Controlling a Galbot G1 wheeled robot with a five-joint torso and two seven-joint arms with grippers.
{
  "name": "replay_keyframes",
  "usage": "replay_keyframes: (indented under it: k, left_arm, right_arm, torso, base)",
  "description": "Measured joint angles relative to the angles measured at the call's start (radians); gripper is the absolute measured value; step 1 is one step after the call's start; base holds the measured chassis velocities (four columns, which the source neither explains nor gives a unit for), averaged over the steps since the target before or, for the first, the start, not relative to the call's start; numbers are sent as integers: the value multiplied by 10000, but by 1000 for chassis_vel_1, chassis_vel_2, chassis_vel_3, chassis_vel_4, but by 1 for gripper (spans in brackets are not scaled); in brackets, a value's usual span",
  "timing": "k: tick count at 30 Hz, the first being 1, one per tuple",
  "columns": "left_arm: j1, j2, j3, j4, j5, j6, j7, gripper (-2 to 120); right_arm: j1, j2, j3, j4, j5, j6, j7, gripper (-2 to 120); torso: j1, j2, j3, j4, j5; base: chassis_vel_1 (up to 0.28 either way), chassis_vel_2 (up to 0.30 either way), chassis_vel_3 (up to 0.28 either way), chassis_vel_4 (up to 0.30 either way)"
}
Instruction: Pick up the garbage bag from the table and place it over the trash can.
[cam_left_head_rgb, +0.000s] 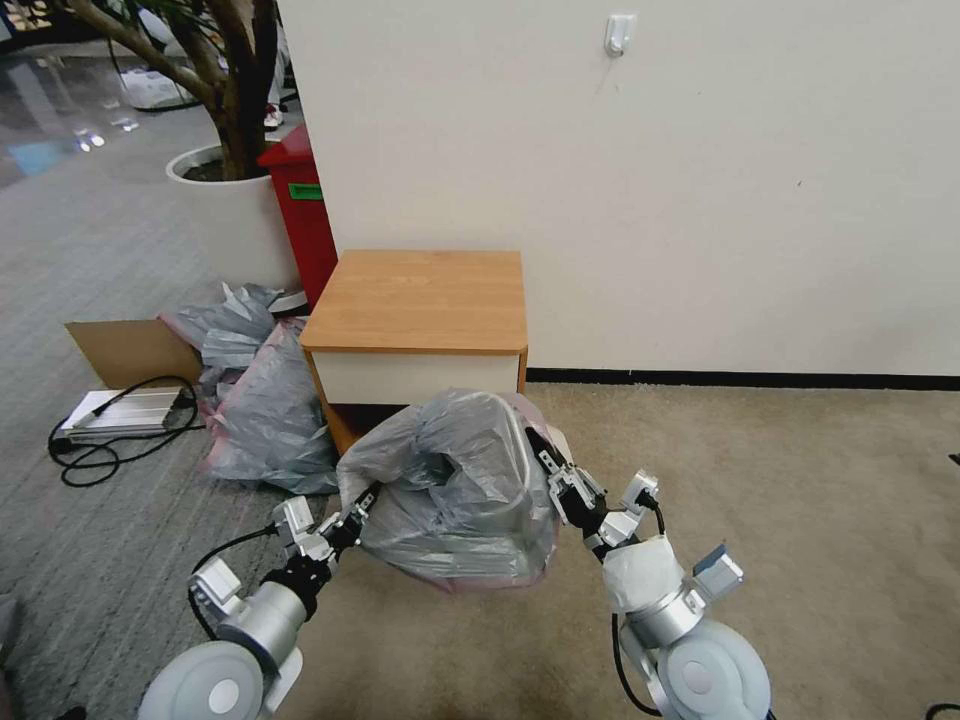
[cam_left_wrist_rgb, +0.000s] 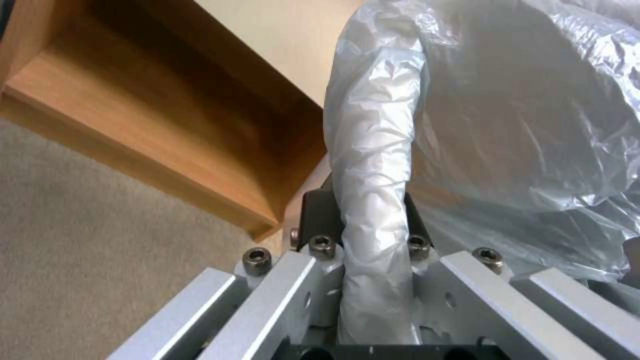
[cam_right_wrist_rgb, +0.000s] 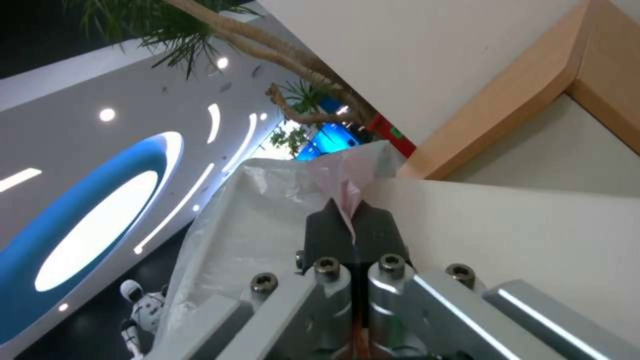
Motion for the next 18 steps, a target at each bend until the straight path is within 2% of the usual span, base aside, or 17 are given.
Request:
replay_keyframes:
  k: [8,12,18]
  left_arm:
    - [81,-30,125,-21,106,13,85,3]
    - [148,-65,249,-45,214,26,165,3]
    - [223,-120,337,-171,298,38,192,3]
  right_arm:
    - [232,75,-55,-142,-30,205,367,0]
    - [498,96,-128,-254,-222,280,882,0]
    - [890,27,-254,-496,-999,157,2296,0]
  torso:
    - [0,0,0,0,0]
    - [0,0,0,0,1]
    - [0,0,0,0,0]
  base:
    - [0,0,0,0]
    - [0,0,0,0]
    - [0,0,0,0]
